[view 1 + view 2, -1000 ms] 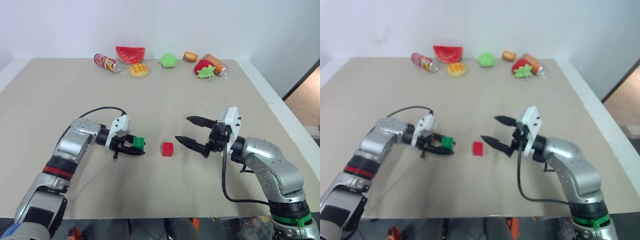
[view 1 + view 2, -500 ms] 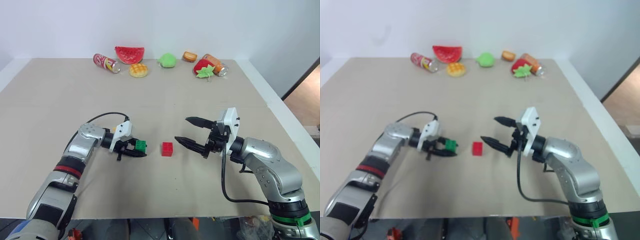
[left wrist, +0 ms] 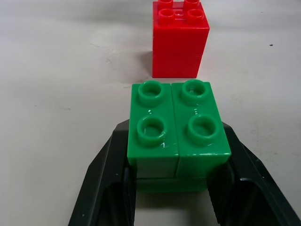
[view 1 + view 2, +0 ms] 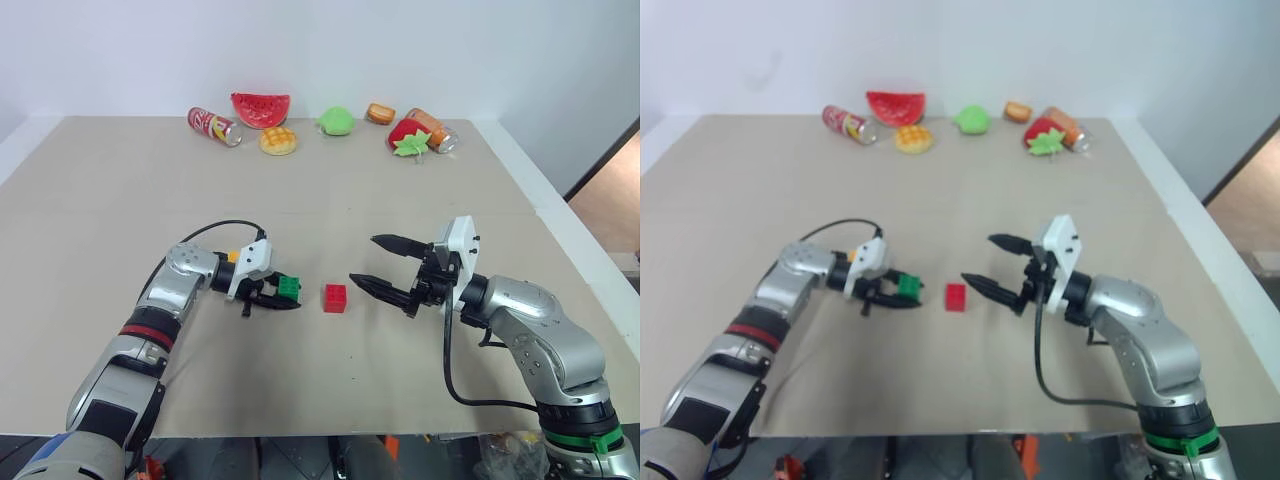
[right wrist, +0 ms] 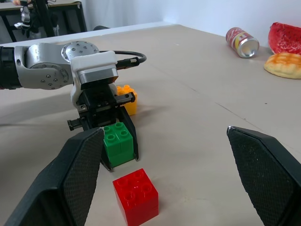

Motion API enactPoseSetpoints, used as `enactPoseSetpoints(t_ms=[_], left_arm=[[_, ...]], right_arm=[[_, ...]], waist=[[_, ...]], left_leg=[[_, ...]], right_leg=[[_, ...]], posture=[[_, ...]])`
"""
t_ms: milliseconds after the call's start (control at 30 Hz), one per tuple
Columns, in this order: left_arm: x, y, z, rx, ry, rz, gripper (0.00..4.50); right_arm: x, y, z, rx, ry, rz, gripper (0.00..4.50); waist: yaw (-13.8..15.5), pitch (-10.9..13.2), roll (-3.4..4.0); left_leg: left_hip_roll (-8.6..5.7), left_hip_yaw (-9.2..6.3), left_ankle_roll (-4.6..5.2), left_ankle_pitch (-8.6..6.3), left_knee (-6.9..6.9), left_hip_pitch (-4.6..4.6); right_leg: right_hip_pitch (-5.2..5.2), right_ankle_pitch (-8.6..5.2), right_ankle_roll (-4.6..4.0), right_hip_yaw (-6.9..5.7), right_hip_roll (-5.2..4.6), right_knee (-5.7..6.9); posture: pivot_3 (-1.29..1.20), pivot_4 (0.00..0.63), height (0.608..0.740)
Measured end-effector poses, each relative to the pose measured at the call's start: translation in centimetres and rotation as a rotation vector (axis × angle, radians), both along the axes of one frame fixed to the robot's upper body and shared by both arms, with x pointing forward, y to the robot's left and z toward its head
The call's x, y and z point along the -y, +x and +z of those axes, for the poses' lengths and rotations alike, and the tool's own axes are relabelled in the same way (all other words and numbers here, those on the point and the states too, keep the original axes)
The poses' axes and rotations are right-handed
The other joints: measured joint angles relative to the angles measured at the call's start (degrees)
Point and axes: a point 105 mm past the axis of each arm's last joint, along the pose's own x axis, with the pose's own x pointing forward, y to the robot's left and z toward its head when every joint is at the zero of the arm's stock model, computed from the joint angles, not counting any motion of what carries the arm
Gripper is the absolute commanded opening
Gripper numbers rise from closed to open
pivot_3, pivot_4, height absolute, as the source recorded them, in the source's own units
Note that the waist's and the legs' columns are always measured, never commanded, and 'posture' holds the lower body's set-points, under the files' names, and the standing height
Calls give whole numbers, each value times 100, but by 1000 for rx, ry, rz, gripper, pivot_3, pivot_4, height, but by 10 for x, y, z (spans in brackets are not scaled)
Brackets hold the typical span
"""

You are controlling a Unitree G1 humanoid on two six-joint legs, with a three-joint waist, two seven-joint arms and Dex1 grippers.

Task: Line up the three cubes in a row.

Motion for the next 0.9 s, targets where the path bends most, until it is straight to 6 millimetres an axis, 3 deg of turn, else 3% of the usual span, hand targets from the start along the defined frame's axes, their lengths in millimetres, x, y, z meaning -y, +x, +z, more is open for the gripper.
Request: enactPoseSetpoints(t_ms=[33, 67, 267, 767, 900], left_arm=[[0, 0, 0, -1, 0, 0, 1357], [0, 0, -1, -11, 1, 4, 2383], [-1, -1, -1, -53, -5, 12, 4316], [-8, -5, 17, 9, -84, 44, 4419], [-1, -2, 20, 58, -116, 58, 4419]], right_arm=[[0, 0, 0, 0, 0, 0, 4360], [0, 0, 0, 0, -1, 0, 4360], [0, 0, 0, 1, -3, 1, 4360], [-1, 1, 5, 19, -4, 19, 4360], [-2, 0, 5, 19, -4, 25, 4360]], waist=[[0, 0, 0], [-1, 0, 0], [-2, 0, 0], [-8, 0, 0], [-5, 0, 0]], left_leg=[[0, 0, 0, 0, 0, 0], [0, 0, 0, 0, 0, 0], [0, 0, 0, 0, 0, 0], [0, 0, 2, 2, 1, 2], [0, 0, 2, 2, 1, 2]], right_leg=[[0, 0, 0, 0, 0, 0], [0, 0, 0, 0, 0, 0], [0, 0, 0, 0, 0, 0], [1, 3, -1, 2, 1, 2], [1, 3, -1, 2, 1, 2]], posture=[[0, 150, 740], [0, 150, 740], [0, 150, 740], [0, 150, 740], [0, 150, 740]])
